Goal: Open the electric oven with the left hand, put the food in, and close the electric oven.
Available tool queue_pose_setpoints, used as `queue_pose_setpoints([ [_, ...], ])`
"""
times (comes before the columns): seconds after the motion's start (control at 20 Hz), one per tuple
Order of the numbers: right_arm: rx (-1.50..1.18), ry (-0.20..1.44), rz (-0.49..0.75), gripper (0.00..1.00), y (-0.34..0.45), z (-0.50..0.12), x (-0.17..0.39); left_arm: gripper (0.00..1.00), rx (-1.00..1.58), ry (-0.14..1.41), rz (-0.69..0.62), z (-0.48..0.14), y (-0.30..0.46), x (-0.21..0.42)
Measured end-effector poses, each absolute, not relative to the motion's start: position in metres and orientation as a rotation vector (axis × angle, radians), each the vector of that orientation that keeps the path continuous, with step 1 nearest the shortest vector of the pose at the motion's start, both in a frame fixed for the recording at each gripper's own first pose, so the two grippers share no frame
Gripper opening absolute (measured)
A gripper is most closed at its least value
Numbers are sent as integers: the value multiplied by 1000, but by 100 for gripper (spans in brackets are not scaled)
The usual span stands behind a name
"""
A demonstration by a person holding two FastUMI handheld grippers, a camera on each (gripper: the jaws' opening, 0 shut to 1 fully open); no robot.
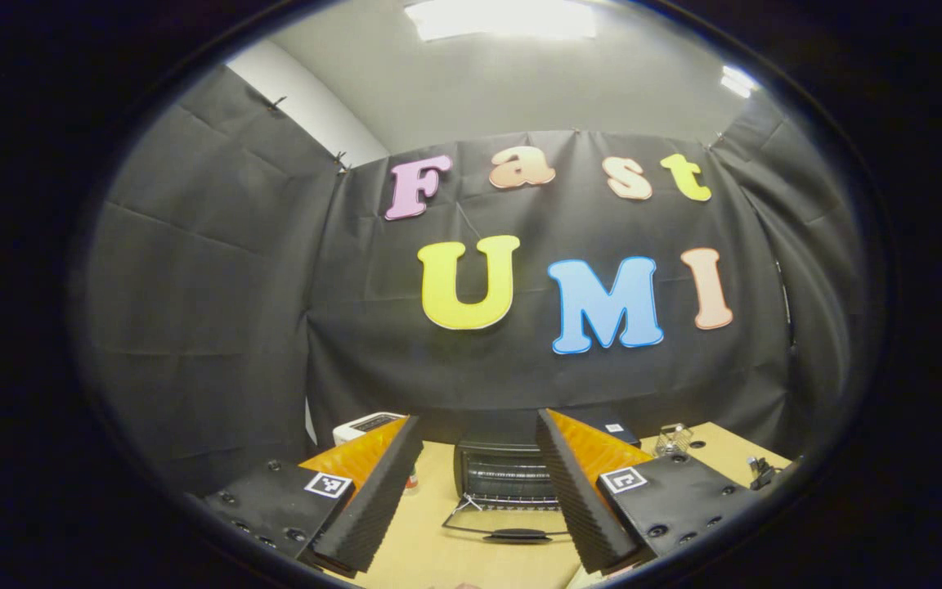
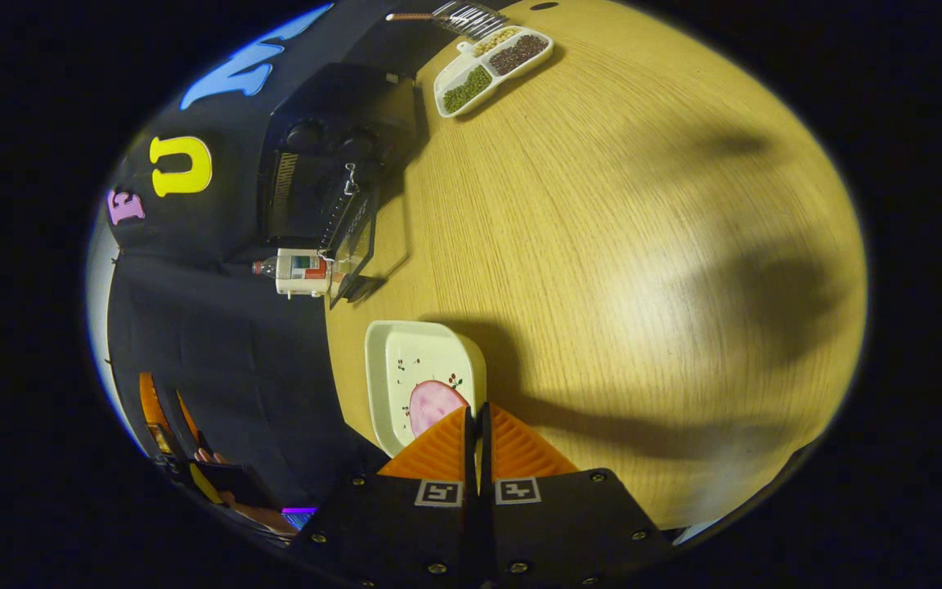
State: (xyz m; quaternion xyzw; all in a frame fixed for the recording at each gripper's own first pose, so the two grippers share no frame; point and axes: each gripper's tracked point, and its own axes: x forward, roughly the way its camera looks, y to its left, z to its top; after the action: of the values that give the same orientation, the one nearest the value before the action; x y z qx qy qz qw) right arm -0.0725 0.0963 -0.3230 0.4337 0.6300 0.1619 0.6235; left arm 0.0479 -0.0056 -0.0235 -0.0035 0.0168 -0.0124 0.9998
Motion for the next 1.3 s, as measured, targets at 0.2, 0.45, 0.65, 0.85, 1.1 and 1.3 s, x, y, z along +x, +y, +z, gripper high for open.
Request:
queue_pose_setpoints([
  [0.2, 1055, 1417, 339, 0, 108, -309, -61, 99, -4, 29, -27, -23, -11, 46],
  [0.45, 1110, 1378, 302, 0, 133, -291, -47, 98, -10, 30, -27, -25, -3, 54],
  [0.65, 1154, 1336, 236, 0, 154, -277, -22, 99, -26, 32, -14, -29, 14, 61],
  [0.85, 1240, 1271, 162, 0, 181, -262, 8, 98, -39, 46, -9, -38, 33, 70],
  [1.1, 1391, 1178, 36, 0, 206, -259, 48, 99, -55, 49, -3, -48, 65, 82],
  [1.3, 1465, 1108, -69, 1, 217, -266, 75, 99, -60, 55, -9, -56, 89, 97],
])
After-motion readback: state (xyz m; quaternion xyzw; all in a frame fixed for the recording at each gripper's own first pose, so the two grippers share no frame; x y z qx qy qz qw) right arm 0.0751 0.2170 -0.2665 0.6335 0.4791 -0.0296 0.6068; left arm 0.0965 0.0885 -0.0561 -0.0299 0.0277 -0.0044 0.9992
